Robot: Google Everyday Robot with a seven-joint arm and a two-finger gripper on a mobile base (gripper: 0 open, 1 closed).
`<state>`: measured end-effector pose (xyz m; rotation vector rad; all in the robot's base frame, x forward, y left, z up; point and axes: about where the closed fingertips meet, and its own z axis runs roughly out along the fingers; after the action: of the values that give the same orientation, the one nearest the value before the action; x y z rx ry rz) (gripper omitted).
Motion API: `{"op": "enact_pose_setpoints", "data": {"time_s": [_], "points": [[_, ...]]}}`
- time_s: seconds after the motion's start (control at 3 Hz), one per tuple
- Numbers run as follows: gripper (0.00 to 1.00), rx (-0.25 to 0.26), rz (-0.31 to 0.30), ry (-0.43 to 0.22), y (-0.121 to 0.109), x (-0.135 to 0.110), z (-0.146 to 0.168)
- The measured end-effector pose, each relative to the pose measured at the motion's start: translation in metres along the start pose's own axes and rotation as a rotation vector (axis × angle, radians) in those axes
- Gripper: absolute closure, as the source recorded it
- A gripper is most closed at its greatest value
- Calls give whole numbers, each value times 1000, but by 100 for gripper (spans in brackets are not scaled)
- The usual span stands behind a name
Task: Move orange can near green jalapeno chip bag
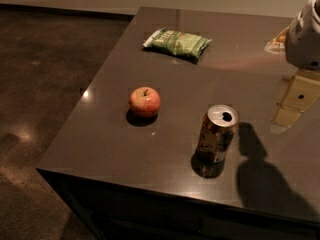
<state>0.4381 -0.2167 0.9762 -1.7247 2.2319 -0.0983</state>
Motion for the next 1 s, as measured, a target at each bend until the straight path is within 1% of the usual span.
{"op": "enact_pose_setpoints", "data": {"time_s": [0.33,0.67,1.0], "points": [[0,-2,0,-4,1,0,0],[0,-31,3,-60,10,-3,4],[0,-127,-25,-185,40,-16,28]]}}
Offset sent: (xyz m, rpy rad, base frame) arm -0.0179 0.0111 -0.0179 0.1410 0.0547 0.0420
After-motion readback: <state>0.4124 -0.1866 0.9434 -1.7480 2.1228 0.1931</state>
